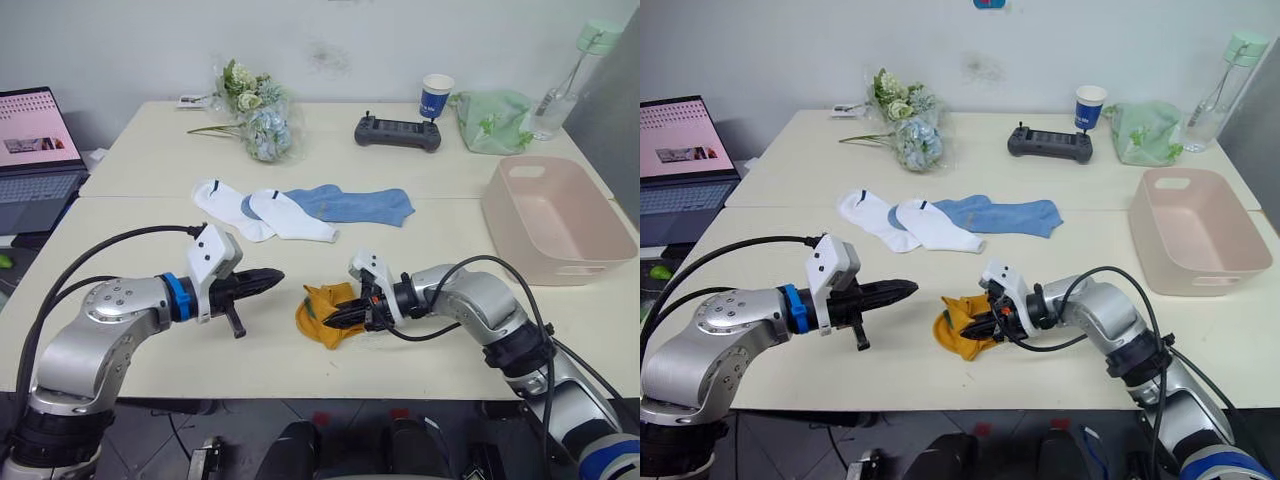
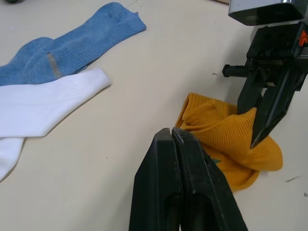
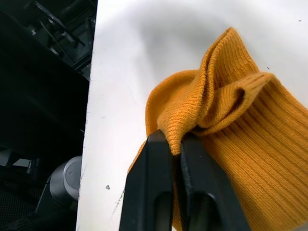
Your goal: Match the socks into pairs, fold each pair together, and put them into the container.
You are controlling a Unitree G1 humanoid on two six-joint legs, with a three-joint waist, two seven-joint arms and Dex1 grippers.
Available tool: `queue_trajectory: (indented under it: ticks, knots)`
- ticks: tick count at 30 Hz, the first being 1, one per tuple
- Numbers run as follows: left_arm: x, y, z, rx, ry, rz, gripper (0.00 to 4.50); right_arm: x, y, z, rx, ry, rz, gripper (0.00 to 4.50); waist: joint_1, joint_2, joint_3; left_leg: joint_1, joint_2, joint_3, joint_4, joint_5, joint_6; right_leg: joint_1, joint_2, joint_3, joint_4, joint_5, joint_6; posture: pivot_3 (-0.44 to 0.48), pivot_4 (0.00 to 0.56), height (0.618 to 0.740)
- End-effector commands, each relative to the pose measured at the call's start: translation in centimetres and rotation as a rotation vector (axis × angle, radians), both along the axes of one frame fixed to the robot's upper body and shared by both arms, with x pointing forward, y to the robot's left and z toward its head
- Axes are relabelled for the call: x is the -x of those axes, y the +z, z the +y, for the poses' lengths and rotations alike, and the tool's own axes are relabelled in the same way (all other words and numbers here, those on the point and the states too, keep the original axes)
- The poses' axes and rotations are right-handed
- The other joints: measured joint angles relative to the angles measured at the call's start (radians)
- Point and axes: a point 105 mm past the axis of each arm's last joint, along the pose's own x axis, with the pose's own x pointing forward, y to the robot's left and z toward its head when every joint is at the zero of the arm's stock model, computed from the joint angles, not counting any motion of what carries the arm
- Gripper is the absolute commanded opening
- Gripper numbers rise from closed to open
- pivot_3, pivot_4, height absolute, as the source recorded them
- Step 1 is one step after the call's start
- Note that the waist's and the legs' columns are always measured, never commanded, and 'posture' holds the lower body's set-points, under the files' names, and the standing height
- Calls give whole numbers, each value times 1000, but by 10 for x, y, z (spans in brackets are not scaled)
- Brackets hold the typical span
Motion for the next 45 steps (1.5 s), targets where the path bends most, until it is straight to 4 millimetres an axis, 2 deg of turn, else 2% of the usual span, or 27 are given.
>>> queue_trajectory:
  ticks: [1,6,10,15,20,25,27,32,36,39,45]
  knots:
    - [1,10,0,-3,-10,-56,0,1,26,2,-93,23,-18,1449,-1,0,0,0,0,0,0,0,0,0,0,0,0,0,0,0,150,740]
    - [-5,12,-1,-9,-20,-80,0,2,42,-5,-155,6,-11,3193,0,0,0,0,0,0,0,0,0,0,0,0,0,0,0,0,150,740]
    - [-11,20,-21,30,-81,-105,0,-2,49,-20,-170,-38,-49,3193,8,0,0,0,0,0,0,0,0,0,0,0,0,0,0,0,150,740]
    - [1,4,-48,20,-198,-64,0,-19,42,-41,-121,-176,-90,3193,8,0,0,0,-1,1,0,0,0,0,0,0,-1,0,0,0,150,740]
    - [3,-27,-57,6,-191,-31,0,-28,36,-56,-79,-259,-85,3193,4,0,0,0,0,2,0,0,0,0,0,1,0,0,0,0,150,740]
    - [10,-74,-47,-170,-196,11,0,-29,29,-63,-28,-304,-48,3193,6,0,0,0,0,2,0,0,0,0,0,1,0,0,0,0,150,740]
    - [3,-83,-42,-186,-139,5,0,-28,19,-65,17,-329,-12,3193,9,0,0,0,0,2,0,0,0,0,0,1,0,0,0,0,150,740]
    - [0,-99,-40,-202,-122,13,0,-24,4,-59,55,-357,90,3193,10,1,-1,0,-1,2,0,0,0,1,0,1,0,0,0,0,150,740]
    - [10,-110,-41,-189,-153,58,0,-22,-4,-50,46,-367,193,3193,8,2,-2,1,0,1,0,0,0,1,0,1,0,0,0,0,150,740]
    - [12,-109,-41,-182,-157,63,0,-20,-2,-43,22,-360,253,3193,7,4,-4,2,0,1,-1,0,0,1,0,1,0,0,0,0,150,740]
    - [4,-99,-33,-169,-139,13,0,-12,-1,-17,-28,-322,376,3193,3,4,-5,2,0,1,-1,0,0,1,0,1,1,0,0,0,150,740]
